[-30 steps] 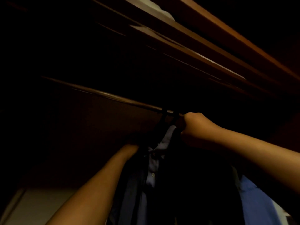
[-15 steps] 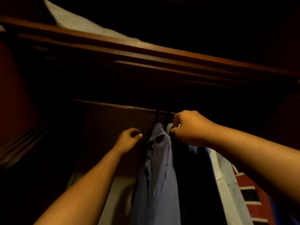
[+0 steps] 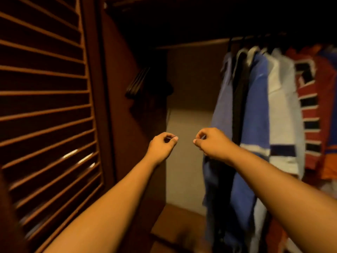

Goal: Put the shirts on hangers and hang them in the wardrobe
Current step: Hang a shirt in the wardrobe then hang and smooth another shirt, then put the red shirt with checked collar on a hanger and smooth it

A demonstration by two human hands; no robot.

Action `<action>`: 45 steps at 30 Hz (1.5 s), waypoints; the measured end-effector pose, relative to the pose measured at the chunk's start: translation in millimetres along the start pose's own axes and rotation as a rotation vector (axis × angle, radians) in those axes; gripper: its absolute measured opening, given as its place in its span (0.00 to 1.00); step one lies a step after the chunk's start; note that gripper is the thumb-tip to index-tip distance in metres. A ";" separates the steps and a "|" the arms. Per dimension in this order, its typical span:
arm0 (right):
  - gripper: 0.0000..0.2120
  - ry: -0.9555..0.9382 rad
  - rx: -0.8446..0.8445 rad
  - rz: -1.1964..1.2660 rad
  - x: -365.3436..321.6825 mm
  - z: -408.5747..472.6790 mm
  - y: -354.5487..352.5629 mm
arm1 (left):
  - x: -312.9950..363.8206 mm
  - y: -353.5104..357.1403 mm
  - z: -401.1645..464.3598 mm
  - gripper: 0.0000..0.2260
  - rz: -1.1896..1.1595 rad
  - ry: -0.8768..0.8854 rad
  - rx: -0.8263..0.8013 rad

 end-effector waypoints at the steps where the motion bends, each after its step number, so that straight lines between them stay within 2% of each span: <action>1: 0.08 0.025 -0.056 0.040 5.9 -13.3 33.7 | -20.6 -4.0 -25.0 0.09 0.007 -0.051 0.006; 5: 0.08 0.112 -0.322 0.137 17.3 -86.4 167.8 | -108.7 -22.1 -137.6 0.11 0.059 -0.271 0.013; 10: 0.10 0.165 -0.544 0.132 -1.6 -206.3 291.0 | -200.6 -58.3 -309.5 0.11 0.066 -0.551 -0.025; 12: 0.11 0.189 -0.630 0.130 -17.4 -260.6 328.6 | -228.0 -80.7 -384.7 0.09 0.071 -0.679 -0.023; 16: 0.16 0.152 -0.806 0.106 -57.7 -356.1 392.6 | -261.4 -138.8 -507.3 0.11 0.104 -0.856 0.087; 21: 0.19 0.087 -0.919 0.121 -119.6 -429.6 438.9 | -280.2 -216.4 -590.2 0.12 0.218 -0.987 0.182; 30: 0.27 -0.095 -0.976 0.075 -215.0 -429.6 522.7 | -333.9 -316.6 -630.6 0.19 0.337 -1.087 0.296; 34: 0.28 -0.141 -1.013 0.058 -246.8 -396.2 579.5 | -380.9 -351.6 -605.9 0.20 0.347 -1.112 0.295; 45: 0.28 -0.123 -1.101 -0.044 -323.2 -280.1 732.5 | -513.7 -440.7 -511.1 0.21 0.338 -1.224 0.276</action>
Point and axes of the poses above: each hand's wrist, its own z-axis towards the middle knuckle, its own y-axis out of the palm, x = y × z, the point moved 8 cm from there along z, towards the middle knuckle, and after that the axes turned 2 degrees about -y, right-handed, at the moved point
